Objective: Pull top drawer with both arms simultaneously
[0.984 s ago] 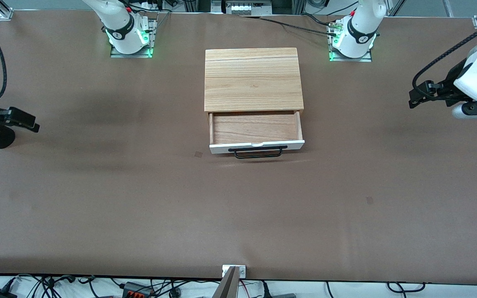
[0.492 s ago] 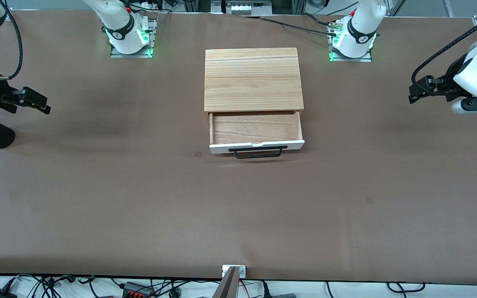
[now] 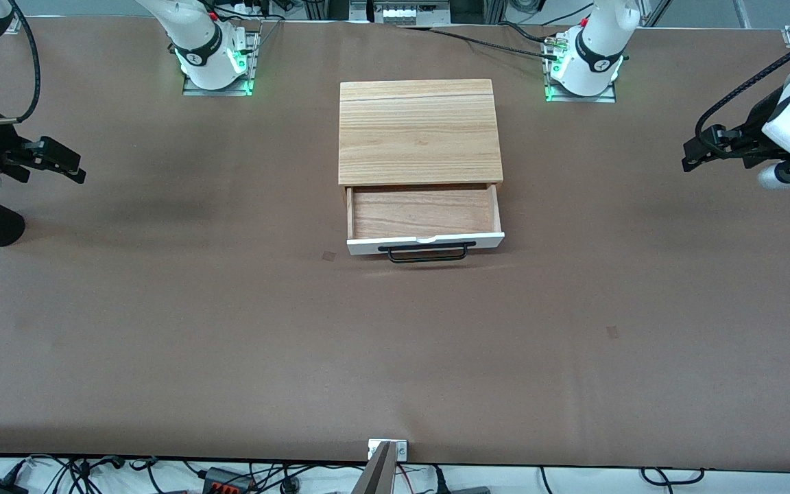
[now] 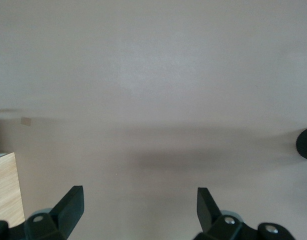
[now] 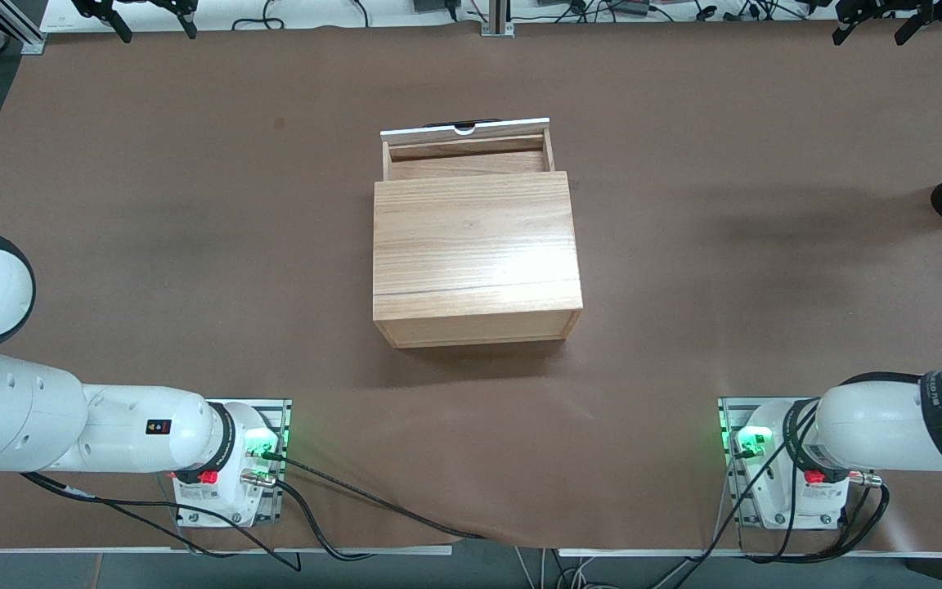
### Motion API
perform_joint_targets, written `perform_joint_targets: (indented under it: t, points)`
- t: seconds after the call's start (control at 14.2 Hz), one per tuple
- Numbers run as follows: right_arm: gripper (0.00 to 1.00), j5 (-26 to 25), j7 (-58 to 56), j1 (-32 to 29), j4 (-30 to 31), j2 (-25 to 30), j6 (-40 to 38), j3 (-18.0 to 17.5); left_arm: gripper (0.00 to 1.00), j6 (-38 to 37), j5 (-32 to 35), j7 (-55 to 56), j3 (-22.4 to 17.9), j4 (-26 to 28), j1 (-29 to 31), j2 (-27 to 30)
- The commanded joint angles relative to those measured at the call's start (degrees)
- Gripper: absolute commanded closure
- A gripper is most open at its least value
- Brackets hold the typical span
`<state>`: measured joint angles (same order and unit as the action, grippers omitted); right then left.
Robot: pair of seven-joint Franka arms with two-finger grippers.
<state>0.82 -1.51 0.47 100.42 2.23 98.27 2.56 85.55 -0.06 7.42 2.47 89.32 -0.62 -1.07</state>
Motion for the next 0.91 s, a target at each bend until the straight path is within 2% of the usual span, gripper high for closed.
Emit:
perform_joint_targets:
  t: [0.0, 0.84]
  points:
    - [0.00, -1.1, 0.5, 0.1, 0.7, 1.1, -0.4, -0.3, 0.00, -1.3, -0.8, -0.7, -0.6, -2.5, -0.3, -1.2]
    - [0.00, -0.9, 1.3, 0.1, 0.7, 2.2, -0.5, -0.2, 0.00, -1.2, -1.7, -0.7, -0.4, -2.6, -0.2, -1.3]
